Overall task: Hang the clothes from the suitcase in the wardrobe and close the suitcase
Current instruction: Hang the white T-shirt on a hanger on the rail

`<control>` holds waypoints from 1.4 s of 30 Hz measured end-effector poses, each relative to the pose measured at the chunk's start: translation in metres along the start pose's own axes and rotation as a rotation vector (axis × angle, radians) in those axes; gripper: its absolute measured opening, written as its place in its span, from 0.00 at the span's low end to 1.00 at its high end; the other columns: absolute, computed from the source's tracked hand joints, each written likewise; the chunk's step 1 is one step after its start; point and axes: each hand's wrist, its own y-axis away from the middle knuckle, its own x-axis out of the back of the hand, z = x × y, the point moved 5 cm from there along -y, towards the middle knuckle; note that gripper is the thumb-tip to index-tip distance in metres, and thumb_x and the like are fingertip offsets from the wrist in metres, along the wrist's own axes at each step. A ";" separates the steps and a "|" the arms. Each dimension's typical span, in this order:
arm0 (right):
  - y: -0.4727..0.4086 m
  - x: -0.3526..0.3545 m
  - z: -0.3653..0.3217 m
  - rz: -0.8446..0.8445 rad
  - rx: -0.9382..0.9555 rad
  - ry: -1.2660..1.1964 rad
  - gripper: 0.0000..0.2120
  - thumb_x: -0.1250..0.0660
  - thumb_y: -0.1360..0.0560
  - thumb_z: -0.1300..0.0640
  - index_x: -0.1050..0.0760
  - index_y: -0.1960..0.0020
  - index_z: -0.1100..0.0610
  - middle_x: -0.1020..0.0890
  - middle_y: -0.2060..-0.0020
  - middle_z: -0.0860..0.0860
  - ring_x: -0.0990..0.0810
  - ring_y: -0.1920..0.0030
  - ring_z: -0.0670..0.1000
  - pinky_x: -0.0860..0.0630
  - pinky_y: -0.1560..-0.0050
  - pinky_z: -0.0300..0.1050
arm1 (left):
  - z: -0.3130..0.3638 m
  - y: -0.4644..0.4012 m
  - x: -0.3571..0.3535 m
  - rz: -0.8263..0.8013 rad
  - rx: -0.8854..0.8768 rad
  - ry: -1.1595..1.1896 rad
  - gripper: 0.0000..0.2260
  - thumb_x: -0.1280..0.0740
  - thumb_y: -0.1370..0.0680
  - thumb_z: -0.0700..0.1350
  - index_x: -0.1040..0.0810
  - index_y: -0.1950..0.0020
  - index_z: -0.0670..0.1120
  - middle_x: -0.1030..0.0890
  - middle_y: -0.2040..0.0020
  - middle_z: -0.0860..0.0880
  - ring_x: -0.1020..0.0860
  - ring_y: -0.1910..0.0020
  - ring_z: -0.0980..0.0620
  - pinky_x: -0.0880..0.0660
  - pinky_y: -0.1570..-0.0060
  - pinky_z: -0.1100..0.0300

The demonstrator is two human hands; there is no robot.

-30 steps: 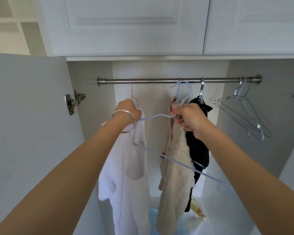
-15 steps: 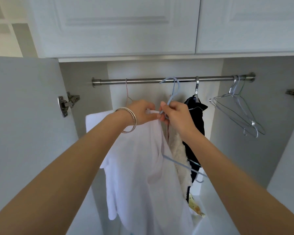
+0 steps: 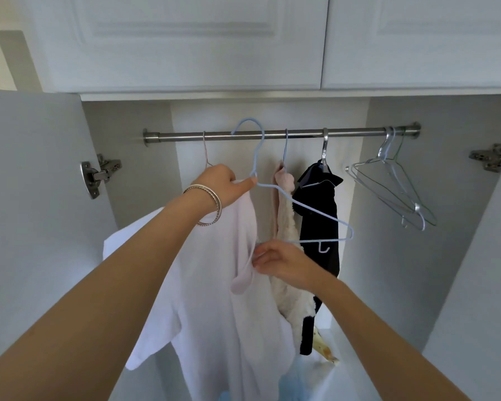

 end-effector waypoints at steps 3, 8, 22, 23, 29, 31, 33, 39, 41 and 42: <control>0.000 -0.011 0.000 0.039 0.101 0.071 0.14 0.33 0.29 0.69 0.27 0.48 0.54 0.23 0.58 0.48 0.24 0.58 0.49 0.27 0.57 0.32 | 0.000 0.001 0.002 0.020 0.000 -0.006 0.27 0.38 0.26 0.60 0.44 0.75 0.45 0.42 0.75 0.48 0.41 0.74 0.49 0.43 0.71 0.59; -0.002 -0.015 -0.014 0.134 0.201 0.048 0.12 0.31 0.31 0.67 0.24 0.51 0.54 0.22 0.57 0.44 0.23 0.58 0.49 0.25 0.54 0.37 | -0.007 0.005 0.007 0.037 0.015 -0.013 0.26 0.38 0.25 0.58 0.44 0.74 0.45 0.42 0.75 0.48 0.42 0.74 0.50 0.44 0.72 0.60; 0.010 0.036 0.057 0.080 -0.154 0.593 0.20 0.37 0.26 0.57 0.29 0.34 0.54 0.20 0.49 0.50 0.22 0.51 0.51 0.24 0.53 0.40 | -0.031 0.023 0.035 0.065 0.052 0.076 0.26 0.34 0.26 0.55 0.44 0.75 0.46 0.44 0.74 0.48 0.44 0.74 0.50 0.46 0.72 0.58; 0.012 0.045 0.056 0.087 -0.154 0.612 0.19 0.38 0.26 0.58 0.28 0.35 0.55 0.21 0.55 0.48 0.23 0.54 0.50 0.26 0.58 0.36 | -0.032 0.024 0.034 0.063 0.044 0.096 0.26 0.34 0.25 0.55 0.44 0.75 0.45 0.44 0.75 0.48 0.44 0.74 0.50 0.45 0.72 0.59; 0.019 0.095 0.039 0.172 -0.134 0.734 0.11 0.39 0.27 0.62 0.23 0.46 0.56 0.20 0.55 0.56 0.23 0.52 0.57 0.29 0.56 0.43 | -0.032 0.031 0.034 0.081 0.019 0.163 0.27 0.34 0.25 0.53 0.44 0.76 0.45 0.44 0.75 0.47 0.45 0.75 0.50 0.47 0.73 0.60; 0.023 0.107 0.031 0.170 -0.125 0.717 0.08 0.38 0.28 0.65 0.23 0.59 0.54 0.25 0.66 0.52 0.26 0.60 0.55 0.31 0.63 0.40 | -0.033 0.033 0.032 0.074 0.016 0.159 0.27 0.35 0.25 0.53 0.44 0.76 0.45 0.44 0.75 0.47 0.45 0.75 0.50 0.46 0.73 0.59; 0.026 0.119 0.022 0.210 -0.109 0.700 0.09 0.38 0.32 0.62 0.27 0.70 0.54 0.30 0.73 0.51 0.30 0.67 0.53 0.35 0.68 0.40 | -0.035 0.035 0.030 0.072 0.015 0.146 0.27 0.36 0.24 0.53 0.44 0.76 0.45 0.44 0.76 0.47 0.44 0.75 0.49 0.46 0.73 0.59; 0.031 0.149 0.004 0.303 -0.158 0.700 0.14 0.38 0.34 0.69 0.34 0.75 0.58 0.38 0.79 0.46 0.40 0.72 0.49 0.43 0.71 0.39 | -0.032 0.037 0.024 0.046 -0.013 0.133 0.27 0.40 0.22 0.53 0.42 0.78 0.44 0.42 0.78 0.47 0.42 0.77 0.50 0.44 0.73 0.61; 0.031 0.155 -0.003 0.316 -0.145 0.699 0.13 0.39 0.37 0.66 0.38 0.77 0.56 0.41 0.84 0.45 0.42 0.75 0.47 0.45 0.72 0.38 | -0.030 0.036 0.023 0.043 -0.021 0.131 0.27 0.41 0.21 0.53 0.41 0.78 0.44 0.42 0.78 0.47 0.42 0.77 0.50 0.43 0.73 0.62; 0.032 0.157 -0.006 0.327 -0.135 0.702 0.12 0.40 0.40 0.64 0.39 0.77 0.55 0.42 0.85 0.46 0.43 0.75 0.46 0.46 0.72 0.39 | -0.029 0.036 0.023 0.047 -0.023 0.130 0.27 0.42 0.21 0.53 0.41 0.77 0.44 0.42 0.78 0.47 0.42 0.77 0.51 0.43 0.73 0.62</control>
